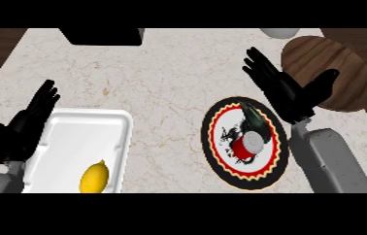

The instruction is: Pick the eggplant from the plate and place it in the bowl

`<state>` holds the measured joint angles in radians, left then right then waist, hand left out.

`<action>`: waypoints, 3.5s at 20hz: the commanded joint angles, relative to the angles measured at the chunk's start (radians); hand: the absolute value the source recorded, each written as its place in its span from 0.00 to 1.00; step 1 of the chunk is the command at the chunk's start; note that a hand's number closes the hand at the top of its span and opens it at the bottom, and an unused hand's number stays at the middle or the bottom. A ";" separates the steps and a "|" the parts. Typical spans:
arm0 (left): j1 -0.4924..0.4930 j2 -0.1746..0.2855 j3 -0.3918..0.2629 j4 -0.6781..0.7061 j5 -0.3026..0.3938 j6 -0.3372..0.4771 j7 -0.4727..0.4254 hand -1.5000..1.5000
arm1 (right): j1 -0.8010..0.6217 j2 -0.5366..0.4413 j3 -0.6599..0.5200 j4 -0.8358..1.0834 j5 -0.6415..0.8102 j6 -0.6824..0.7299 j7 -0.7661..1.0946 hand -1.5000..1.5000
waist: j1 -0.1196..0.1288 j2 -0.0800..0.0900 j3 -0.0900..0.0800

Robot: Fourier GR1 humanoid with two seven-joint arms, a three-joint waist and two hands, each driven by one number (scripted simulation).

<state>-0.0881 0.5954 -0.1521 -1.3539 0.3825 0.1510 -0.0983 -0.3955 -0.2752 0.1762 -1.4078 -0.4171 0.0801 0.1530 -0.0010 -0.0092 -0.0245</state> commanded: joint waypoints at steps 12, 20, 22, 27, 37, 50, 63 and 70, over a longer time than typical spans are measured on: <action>-0.176 -0.044 -0.056 -0.116 -0.141 0.160 0.076 0.50 | -0.108 -0.244 -0.182 0.480 -0.155 0.702 -0.332 0.00 | 0.063 0.045 0.036; -0.202 -0.097 -0.106 -0.131 -0.193 0.223 0.141 0.50 | -0.239 -0.402 -0.096 0.478 0.133 0.930 -0.540 0.00 | 0.074 0.037 0.033; -0.255 -0.107 -0.116 -0.134 -0.203 0.232 0.180 0.50 | -0.290 -0.407 -0.044 0.445 0.204 0.921 -0.529 0.00 | 0.070 0.037 0.032; -0.217 -0.105 -0.113 -0.107 -0.214 0.222 0.140 0.50 | -0.346 -0.442 0.067 0.393 0.387 0.885 -0.585 0.00 | 0.084 0.038 0.030; -0.228 -0.104 -0.110 -0.137 -0.234 0.225 0.188 0.50 | -0.405 -0.381 0.338 0.389 0.594 0.839 -0.722 0.00 | 0.063 0.025 0.027; -0.191 -0.118 -0.108 -0.196 -0.267 0.229 0.216 0.50 | -0.476 -0.369 0.633 0.610 0.869 0.611 -0.928 0.00 | 0.050 0.021 0.026; -0.205 -0.159 -0.062 -0.142 -0.309 0.229 0.196 0.50 | -0.463 -0.196 0.713 0.893 0.955 0.417 -1.053 0.00 | 0.024 0.020 0.025; -0.176 -0.169 -0.042 -0.152 -0.296 0.191 0.200 0.50 | -0.503 -0.086 0.755 1.010 1.025 0.343 -1.086 1.00 | 0.030 0.020 0.025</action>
<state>-0.2850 0.4521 -0.1957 -1.5215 0.0939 0.3448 0.1305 -0.9027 -0.4073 0.9003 -0.4551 0.5585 0.3953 -0.8117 0.0309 0.0063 -0.0025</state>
